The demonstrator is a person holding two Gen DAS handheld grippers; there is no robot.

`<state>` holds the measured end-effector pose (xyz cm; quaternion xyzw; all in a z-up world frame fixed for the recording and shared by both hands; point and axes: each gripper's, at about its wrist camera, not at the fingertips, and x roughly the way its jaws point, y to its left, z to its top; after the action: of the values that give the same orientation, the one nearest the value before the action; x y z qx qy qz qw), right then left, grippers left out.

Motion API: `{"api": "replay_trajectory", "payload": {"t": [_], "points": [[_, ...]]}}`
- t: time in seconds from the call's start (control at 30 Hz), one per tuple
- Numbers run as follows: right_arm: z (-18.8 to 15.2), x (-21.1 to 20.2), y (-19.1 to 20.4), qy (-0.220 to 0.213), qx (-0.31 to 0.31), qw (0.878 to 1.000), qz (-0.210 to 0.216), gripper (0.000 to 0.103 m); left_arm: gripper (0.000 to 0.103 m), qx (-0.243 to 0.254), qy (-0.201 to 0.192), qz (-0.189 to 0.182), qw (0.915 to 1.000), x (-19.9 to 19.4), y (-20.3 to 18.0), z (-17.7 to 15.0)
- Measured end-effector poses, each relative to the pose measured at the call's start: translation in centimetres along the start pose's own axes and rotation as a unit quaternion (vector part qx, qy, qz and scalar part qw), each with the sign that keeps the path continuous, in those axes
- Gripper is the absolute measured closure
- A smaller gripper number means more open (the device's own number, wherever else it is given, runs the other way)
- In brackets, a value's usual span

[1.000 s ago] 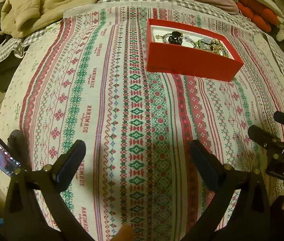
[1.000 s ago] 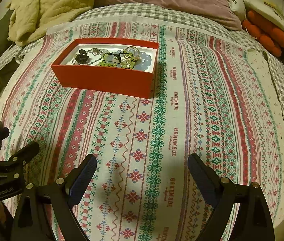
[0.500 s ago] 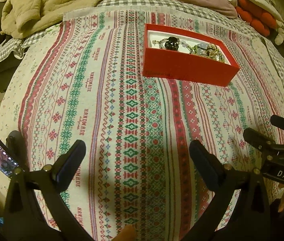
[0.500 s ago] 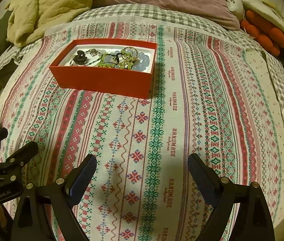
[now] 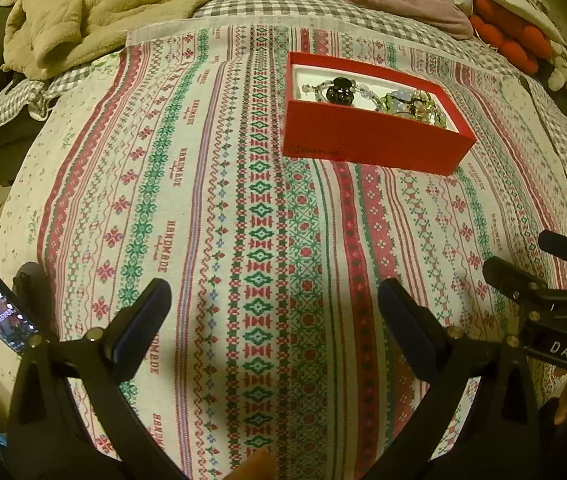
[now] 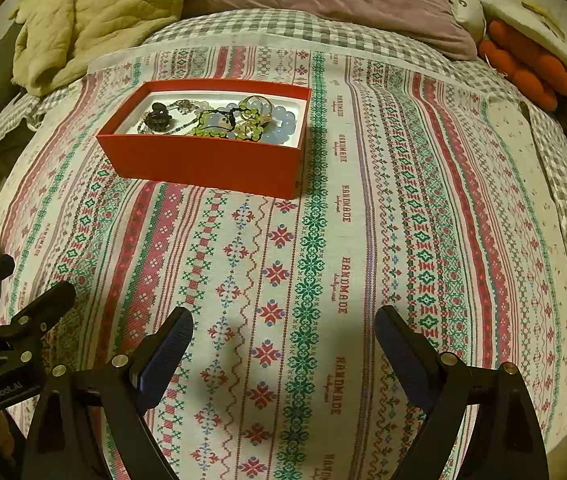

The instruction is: Organize jewelry

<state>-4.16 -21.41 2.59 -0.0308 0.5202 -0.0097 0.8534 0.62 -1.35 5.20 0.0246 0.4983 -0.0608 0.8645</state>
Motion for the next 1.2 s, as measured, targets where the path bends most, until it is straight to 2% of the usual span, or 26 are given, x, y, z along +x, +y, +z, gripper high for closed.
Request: {"api": "replay_trajectory", "payload": {"t": [0.8, 1.2], "points": [[-0.09, 0.18, -0.18, 0.0, 0.003, 1.0, 0.0, 0.01, 0.0, 0.001, 0.0, 0.0, 1.0, -0.04, -0.14, -0.01], [-0.36, 0.88, 0.48, -0.017, 0.004, 1.0, -0.015, 0.01, 0.0, 0.004, -0.003, 0.013, 0.9999, 0.84, 0.22, -0.6]]}}
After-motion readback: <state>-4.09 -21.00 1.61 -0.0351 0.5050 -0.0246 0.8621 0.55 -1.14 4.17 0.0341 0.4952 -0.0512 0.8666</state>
